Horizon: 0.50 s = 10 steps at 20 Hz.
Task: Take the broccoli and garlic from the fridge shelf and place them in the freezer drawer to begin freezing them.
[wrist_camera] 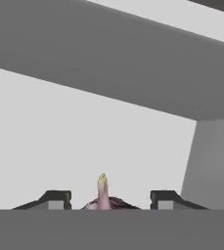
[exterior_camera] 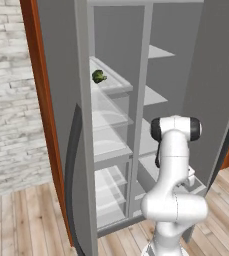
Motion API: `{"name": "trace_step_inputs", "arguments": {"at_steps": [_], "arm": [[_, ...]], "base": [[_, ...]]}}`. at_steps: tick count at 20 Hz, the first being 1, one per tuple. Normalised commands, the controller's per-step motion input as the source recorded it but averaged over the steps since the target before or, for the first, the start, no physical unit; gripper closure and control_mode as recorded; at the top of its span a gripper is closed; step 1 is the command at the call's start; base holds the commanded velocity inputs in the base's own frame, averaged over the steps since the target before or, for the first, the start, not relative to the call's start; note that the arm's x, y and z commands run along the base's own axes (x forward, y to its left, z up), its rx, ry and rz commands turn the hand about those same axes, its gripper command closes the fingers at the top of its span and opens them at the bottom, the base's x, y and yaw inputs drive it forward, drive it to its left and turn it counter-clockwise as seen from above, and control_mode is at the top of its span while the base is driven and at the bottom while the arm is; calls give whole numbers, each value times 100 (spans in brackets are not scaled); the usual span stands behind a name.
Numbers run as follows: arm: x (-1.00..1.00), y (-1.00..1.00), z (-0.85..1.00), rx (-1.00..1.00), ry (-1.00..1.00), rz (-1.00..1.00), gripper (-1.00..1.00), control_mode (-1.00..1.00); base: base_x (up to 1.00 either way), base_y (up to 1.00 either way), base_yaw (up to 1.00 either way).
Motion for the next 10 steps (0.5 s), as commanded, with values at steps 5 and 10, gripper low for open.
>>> {"name": "trace_step_inputs", "arguments": {"at_steps": [5, 10], "arm": [[0, 0, 5, 0, -1, 0, -100, -100], [-24, 16, 80, 0, -15, -1, -100, -100]], "base": [[0, 0, 0], [0, 0, 0]]}}
